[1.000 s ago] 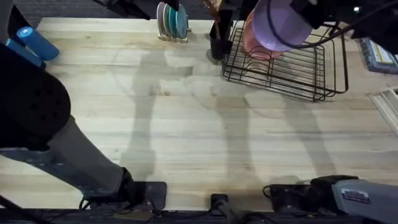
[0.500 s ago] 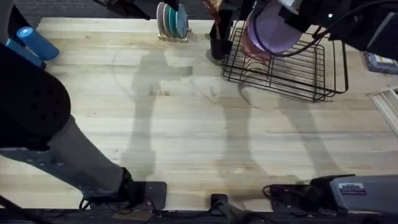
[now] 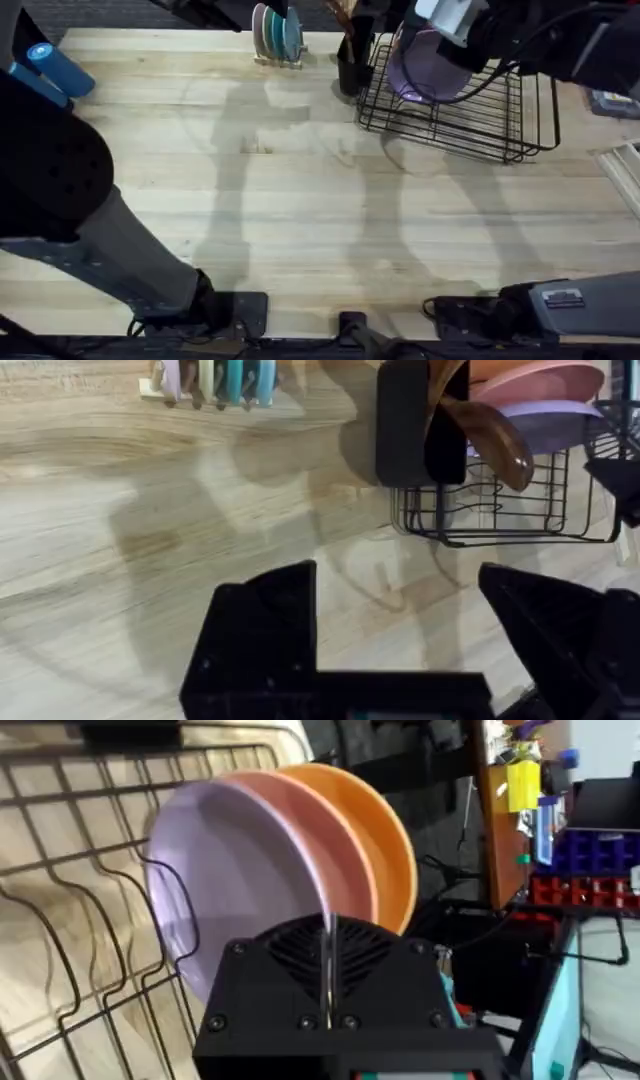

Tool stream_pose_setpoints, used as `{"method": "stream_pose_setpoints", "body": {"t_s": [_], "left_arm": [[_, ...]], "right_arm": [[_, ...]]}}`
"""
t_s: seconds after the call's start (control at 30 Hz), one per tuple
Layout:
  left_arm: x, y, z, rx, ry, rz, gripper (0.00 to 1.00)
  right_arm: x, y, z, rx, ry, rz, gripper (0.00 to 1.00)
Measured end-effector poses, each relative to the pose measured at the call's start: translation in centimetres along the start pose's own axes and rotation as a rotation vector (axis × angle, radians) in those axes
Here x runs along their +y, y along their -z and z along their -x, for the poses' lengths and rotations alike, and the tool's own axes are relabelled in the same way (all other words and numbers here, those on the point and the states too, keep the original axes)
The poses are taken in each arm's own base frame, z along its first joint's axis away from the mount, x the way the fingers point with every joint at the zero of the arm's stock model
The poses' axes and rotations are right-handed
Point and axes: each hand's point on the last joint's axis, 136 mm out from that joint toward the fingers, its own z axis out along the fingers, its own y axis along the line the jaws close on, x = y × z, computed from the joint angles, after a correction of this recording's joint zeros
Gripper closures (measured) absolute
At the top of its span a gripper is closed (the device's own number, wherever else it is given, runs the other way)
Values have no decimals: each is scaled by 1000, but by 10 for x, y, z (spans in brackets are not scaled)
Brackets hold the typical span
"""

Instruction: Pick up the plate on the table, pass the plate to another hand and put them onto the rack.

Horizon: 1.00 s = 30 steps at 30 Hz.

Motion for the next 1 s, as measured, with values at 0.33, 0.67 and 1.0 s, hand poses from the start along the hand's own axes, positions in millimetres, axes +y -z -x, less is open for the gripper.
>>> {"method": "stream_pose_setpoints", "body": {"t_s": [0.33,0.67,1.0], "left_arm": [[0,0,0,2,1,0,6],[4,0,-3,10,6,21,5],[-7,55,3,-114,-65,166,5]], "right_arm": [[3,-6,-2,8,-1,18,541],[3,28,26,7,12,2,3],[27,139,25,69,-726,95,4]]}}
